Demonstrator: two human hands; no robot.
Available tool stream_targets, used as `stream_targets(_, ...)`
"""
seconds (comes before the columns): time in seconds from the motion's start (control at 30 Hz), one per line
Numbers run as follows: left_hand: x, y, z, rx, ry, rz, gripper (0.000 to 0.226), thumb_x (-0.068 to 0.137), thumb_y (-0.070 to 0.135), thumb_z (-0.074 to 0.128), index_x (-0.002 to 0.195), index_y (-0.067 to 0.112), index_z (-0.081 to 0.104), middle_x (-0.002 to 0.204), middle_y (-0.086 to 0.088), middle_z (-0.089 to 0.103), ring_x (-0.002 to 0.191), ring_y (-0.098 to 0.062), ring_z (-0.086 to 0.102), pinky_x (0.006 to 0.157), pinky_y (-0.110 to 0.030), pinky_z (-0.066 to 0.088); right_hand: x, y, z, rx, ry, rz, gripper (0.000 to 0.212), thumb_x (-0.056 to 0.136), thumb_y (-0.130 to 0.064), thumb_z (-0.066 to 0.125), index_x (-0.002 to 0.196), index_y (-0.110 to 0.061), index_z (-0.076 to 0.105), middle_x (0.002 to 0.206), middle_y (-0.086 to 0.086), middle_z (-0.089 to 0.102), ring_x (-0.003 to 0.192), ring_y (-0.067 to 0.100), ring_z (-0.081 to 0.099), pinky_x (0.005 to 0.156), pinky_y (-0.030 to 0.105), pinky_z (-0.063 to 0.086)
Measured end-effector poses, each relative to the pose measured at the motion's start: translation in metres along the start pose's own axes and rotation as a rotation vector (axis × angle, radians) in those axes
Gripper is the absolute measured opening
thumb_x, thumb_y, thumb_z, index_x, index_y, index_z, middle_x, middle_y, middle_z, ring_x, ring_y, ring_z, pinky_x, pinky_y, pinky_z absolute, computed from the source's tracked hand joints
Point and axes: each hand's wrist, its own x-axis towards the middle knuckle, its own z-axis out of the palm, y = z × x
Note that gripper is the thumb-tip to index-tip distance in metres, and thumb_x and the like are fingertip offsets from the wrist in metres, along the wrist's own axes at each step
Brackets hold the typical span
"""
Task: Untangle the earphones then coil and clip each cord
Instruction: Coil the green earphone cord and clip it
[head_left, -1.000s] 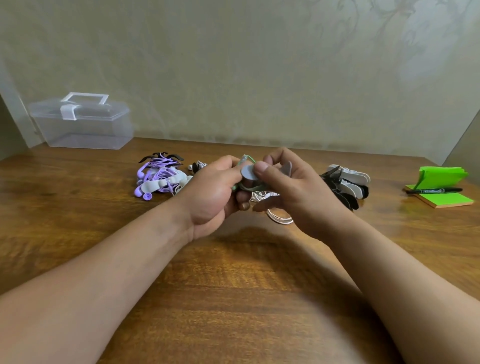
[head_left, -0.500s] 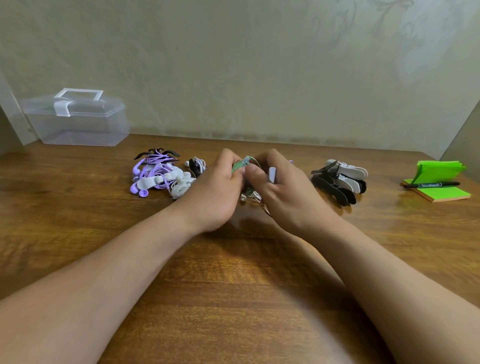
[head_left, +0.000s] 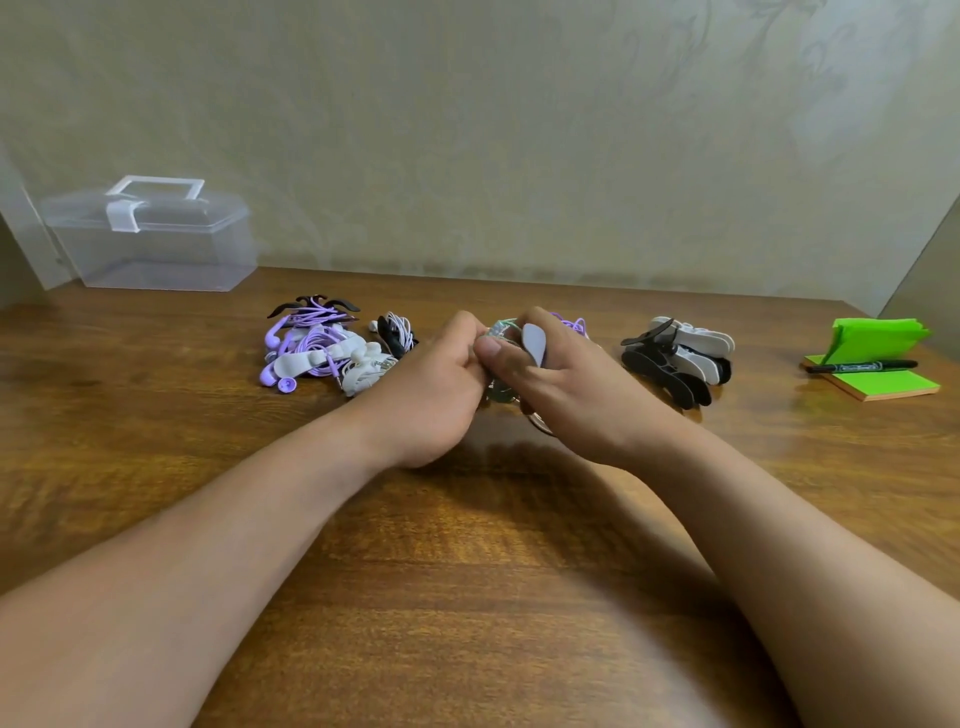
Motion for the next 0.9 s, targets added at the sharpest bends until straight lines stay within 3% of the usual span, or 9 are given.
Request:
stream_targets(0.07, 0.0, 0.0, 0.0, 0.013, -0.027, -0.003, 0.012, 0.108, 0.019, 0.042, 0.101, 0.023, 0.052, 0.063, 0.012, 0.052, 0.051, -0.002, 0.044, 0.054, -0.03, 0.031, 0.001, 0.001, 0.001, 0.042, 0.0, -0.013, 0.057, 0.1, -0.068, 0.047, 0.107, -0.012, 0.055, 0.094, 0.014, 0.067, 0.081, 0.028, 0.062, 0.077, 0.048, 0.052)
stream_targets(0.1, 0.0, 0.0, 0.0, 0.02, -0.038, -0.007, 0.01, 0.107, 0.02, 0.042, 0.102, 0.022, 0.051, 0.064, 0.01, 0.05, 0.052, -0.004, 0.044, 0.055, -0.032, 0.031, 0.002, 0.002, 0.002, 0.057, 0.001, -0.015, 0.059, 0.099, -0.068, 0.048, 0.108, -0.01, 0.055, 0.094, 0.017, 0.067, 0.078, 0.028, 0.062, 0.076, 0.051, 0.053)
stream_targets(0.2, 0.0, -0.001, 0.002, -0.107, -0.074, -0.057, 0.014, 0.091, 0.023, 0.043, 0.1, 0.026, 0.054, 0.064, 0.005, 0.053, 0.056, -0.014, 0.043, 0.061, -0.04, 0.033, 0.002, 0.005, -0.002, 0.116, -0.04, -0.003, 0.059, 0.097, -0.065, 0.054, 0.114, -0.008, 0.051, 0.087, 0.017, 0.063, 0.068, 0.017, 0.057, 0.064, 0.041, 0.049)
stream_targets(0.27, 0.0, -0.001, 0.003, -0.152, -0.08, -0.116, 0.022, 0.086, 0.024, 0.043, 0.103, 0.027, 0.056, 0.072, -0.003, 0.058, 0.063, -0.019, 0.048, 0.063, -0.042, 0.036, 0.001, 0.01, -0.007, 0.159, -0.133, 0.007, 0.053, 0.097, -0.06, 0.058, 0.119, -0.012, 0.053, 0.099, 0.016, 0.067, 0.074, 0.013, 0.061, 0.066, 0.038, 0.051)
stream_targets(0.37, 0.002, -0.001, 0.002, -0.312, -0.056, -0.181, 0.016, 0.108, 0.026, 0.047, 0.114, 0.016, 0.058, 0.083, -0.007, 0.058, 0.061, -0.012, 0.048, 0.059, -0.035, 0.041, 0.001, 0.016, -0.013, 0.306, -0.217, 0.017, 0.032, 0.105, -0.041, 0.058, 0.126, -0.016, 0.061, 0.114, 0.016, 0.067, 0.086, 0.014, 0.066, 0.069, 0.038, 0.056)
stream_targets(0.43, 0.005, 0.0, 0.001, -0.408, -0.039, -0.204, 0.018, 0.111, 0.023, 0.043, 0.116, 0.011, 0.056, 0.084, -0.005, 0.057, 0.055, -0.008, 0.043, 0.055, -0.03, 0.038, 0.005, 0.021, -0.014, 0.339, -0.217, -0.009, 0.027, 0.109, -0.033, 0.055, 0.127, -0.015, 0.063, 0.116, 0.016, 0.067, 0.09, 0.017, 0.068, 0.069, 0.039, 0.057)
stream_targets(0.7, 0.007, -0.001, -0.001, -0.417, -0.016, -0.226, 0.023, 0.112, 0.023, 0.041, 0.123, 0.008, 0.055, 0.094, -0.008, 0.056, 0.056, -0.008, 0.047, 0.058, -0.029, 0.044, 0.007, 0.024, -0.005, 0.112, -0.084, -0.103, 0.019, 0.107, -0.029, 0.057, 0.119, -0.018, 0.067, 0.093, 0.015, 0.069, 0.077, 0.022, 0.068, 0.056, 0.038, 0.059)
stream_targets(0.9, 0.006, -0.001, -0.003, -0.569, -0.018, -0.306, 0.023, 0.111, 0.018, 0.043, 0.12, 0.001, 0.056, 0.101, -0.015, 0.053, 0.057, -0.011, 0.043, 0.057, -0.029, 0.039, 0.007, 0.021, -0.008, -0.077, -0.111, -0.098, 0.015, 0.107, -0.034, 0.056, 0.112, -0.023, 0.064, 0.086, -0.003, 0.068, 0.072, 0.008, 0.056, 0.069, 0.034, 0.047)
